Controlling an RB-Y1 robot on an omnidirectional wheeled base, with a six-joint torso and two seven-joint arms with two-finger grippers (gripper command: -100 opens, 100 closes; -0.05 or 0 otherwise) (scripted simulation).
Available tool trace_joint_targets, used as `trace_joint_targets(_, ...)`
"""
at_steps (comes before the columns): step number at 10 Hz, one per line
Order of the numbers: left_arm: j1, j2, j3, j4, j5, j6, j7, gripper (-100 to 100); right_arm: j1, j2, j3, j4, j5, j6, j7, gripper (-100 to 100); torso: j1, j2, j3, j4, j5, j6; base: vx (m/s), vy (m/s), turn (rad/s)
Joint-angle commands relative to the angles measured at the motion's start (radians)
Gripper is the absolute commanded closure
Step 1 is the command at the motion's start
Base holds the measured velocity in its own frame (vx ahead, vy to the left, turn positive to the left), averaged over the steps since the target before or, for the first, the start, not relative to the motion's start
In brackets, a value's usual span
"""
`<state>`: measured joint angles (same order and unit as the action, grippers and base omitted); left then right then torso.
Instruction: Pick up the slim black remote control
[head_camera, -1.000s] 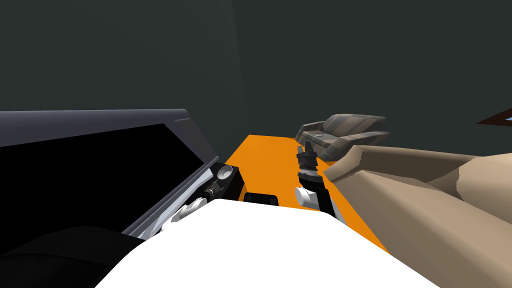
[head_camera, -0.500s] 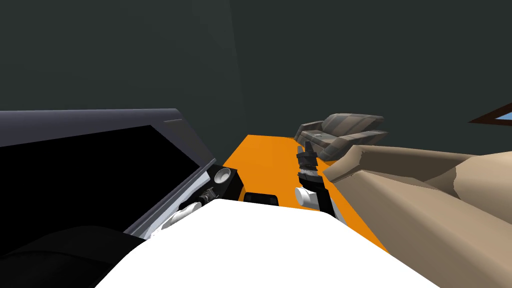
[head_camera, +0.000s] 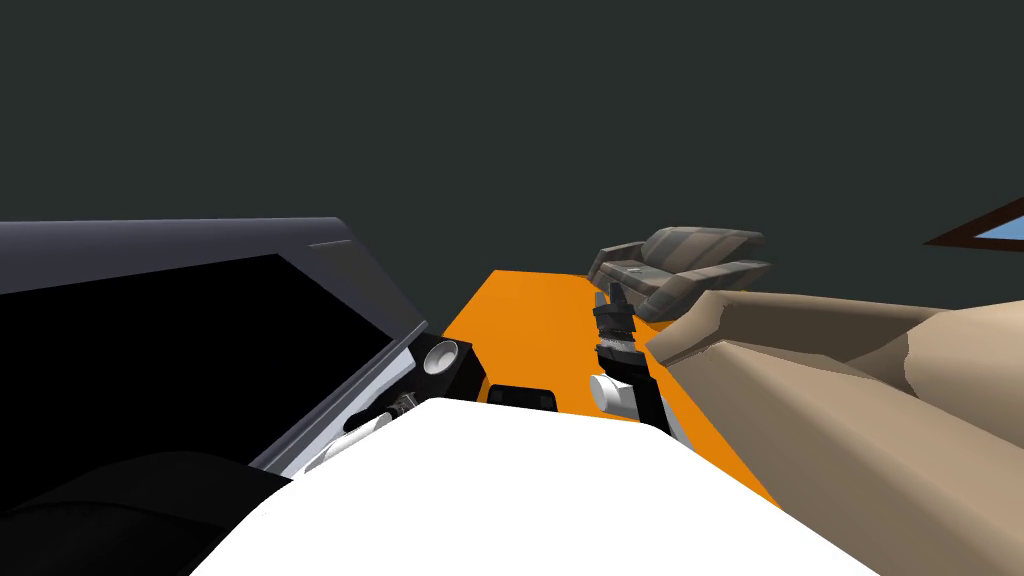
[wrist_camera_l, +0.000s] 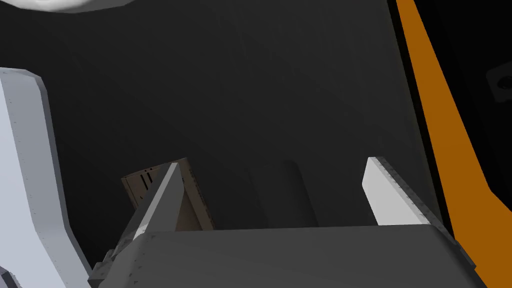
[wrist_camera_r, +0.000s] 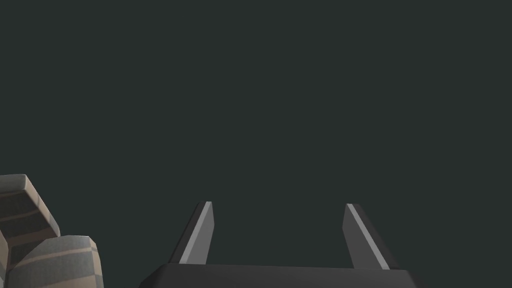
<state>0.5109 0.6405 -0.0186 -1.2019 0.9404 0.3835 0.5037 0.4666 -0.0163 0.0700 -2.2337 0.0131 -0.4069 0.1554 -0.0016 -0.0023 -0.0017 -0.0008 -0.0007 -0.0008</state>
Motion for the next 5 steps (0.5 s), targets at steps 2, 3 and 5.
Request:
trace_joint_targets(2, 0.011, 0.01, 0.014, 0.052, 0.033, 0.048, 0.005, -100, 0.0, 0.0, 0.0, 0.0, 0.0, 0.0, 0.0, 0, 0.0, -0.001, 0.0, 0.0, 0.0, 0.0, 0.069, 0.013, -0.023)
trace_joint_targets(3, 0.016, 0.012, 0.022, 0.086, 0.052, 0.076, 0.007, -100, 0.0, 0.0, 0.0, 0.0, 0.0, 0.0, 0.0, 0, 0.0, 0.0, 0.0, 0.0, 0.0, 0.0, 0.051, 0.013, -0.021)
trace_joint_targets(5, 0.025, 0.014, 0.038, 0.146, 0.084, 0.125, 0.008, -100, 0.0, 0.0, 0.0, 0.0, 0.0, 0.0, 0.0, 0, 0.001, 0.001, 0.0, 0.0, 0.0, 0.0, 0.061, 0.02, -0.017)
